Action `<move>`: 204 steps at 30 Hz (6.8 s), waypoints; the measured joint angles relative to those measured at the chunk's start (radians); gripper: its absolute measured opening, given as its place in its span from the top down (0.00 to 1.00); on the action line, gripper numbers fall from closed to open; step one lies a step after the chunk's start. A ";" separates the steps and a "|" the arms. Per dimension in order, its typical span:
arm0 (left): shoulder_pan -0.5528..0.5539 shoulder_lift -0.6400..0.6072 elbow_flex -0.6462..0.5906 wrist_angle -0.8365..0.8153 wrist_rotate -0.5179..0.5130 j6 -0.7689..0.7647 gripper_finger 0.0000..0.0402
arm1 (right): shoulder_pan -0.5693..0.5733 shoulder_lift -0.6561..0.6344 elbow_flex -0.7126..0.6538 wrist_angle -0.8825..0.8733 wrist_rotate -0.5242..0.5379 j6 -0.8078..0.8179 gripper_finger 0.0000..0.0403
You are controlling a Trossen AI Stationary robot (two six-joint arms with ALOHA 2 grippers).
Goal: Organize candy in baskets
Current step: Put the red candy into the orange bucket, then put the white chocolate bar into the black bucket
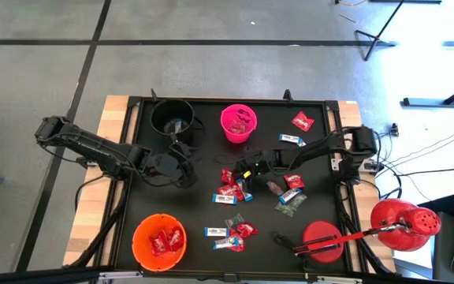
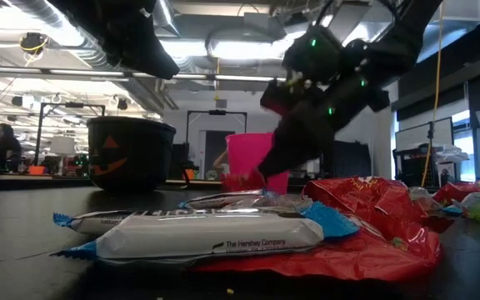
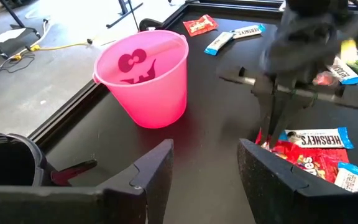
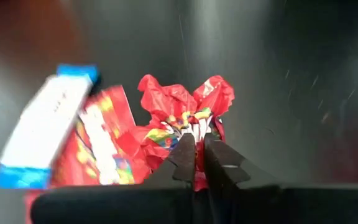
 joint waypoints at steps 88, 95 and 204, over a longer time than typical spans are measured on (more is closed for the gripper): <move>0.049 -0.022 0.000 0.036 0.368 -0.113 1.00 | 0.000 -0.191 0.003 0.212 0.132 -0.132 0.54; -0.187 -0.199 0.000 -0.003 0.413 0.009 1.00 | 0.000 -0.193 0.003 0.170 0.159 -0.132 0.44; -0.105 -0.148 -0.109 0.442 0.306 0.292 0.78 | 0.124 -0.046 0.003 -0.296 0.116 0.023 0.98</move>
